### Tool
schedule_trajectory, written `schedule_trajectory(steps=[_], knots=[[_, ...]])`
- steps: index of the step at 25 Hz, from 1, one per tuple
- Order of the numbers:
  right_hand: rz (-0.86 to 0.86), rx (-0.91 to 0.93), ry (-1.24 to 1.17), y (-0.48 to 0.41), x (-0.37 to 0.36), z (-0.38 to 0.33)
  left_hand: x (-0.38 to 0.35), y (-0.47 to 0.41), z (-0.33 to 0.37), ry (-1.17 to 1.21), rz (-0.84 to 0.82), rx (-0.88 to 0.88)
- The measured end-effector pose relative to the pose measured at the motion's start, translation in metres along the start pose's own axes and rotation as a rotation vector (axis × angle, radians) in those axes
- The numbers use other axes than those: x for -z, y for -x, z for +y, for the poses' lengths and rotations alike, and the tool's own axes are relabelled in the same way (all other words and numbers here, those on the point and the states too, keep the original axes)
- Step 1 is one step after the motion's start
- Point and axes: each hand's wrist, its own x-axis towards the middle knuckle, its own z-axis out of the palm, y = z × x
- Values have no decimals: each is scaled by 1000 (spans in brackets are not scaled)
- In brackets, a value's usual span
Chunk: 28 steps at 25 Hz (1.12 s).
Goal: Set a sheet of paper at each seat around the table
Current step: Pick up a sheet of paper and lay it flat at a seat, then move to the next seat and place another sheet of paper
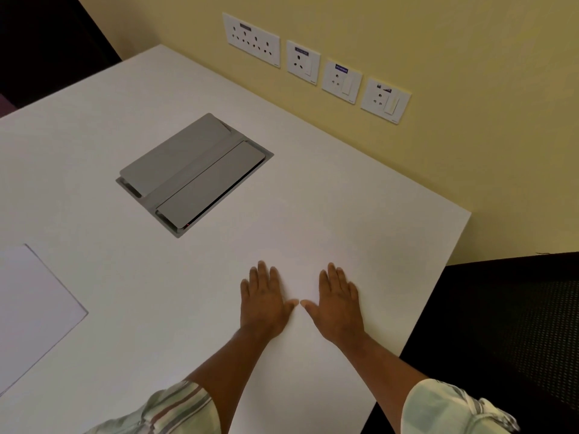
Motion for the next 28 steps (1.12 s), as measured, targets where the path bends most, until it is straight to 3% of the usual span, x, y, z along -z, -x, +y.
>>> schedule_trajectory(steps=[11,16,28], knots=[[27,16,-8,-7,10,0,-2,-8,-16,34,10,-31],[60,113,-38,-9,20,-16,2,15,-52,13,76,6],[-29,473,-54,-9,18,-187,29,117,-189,117,198,308]])
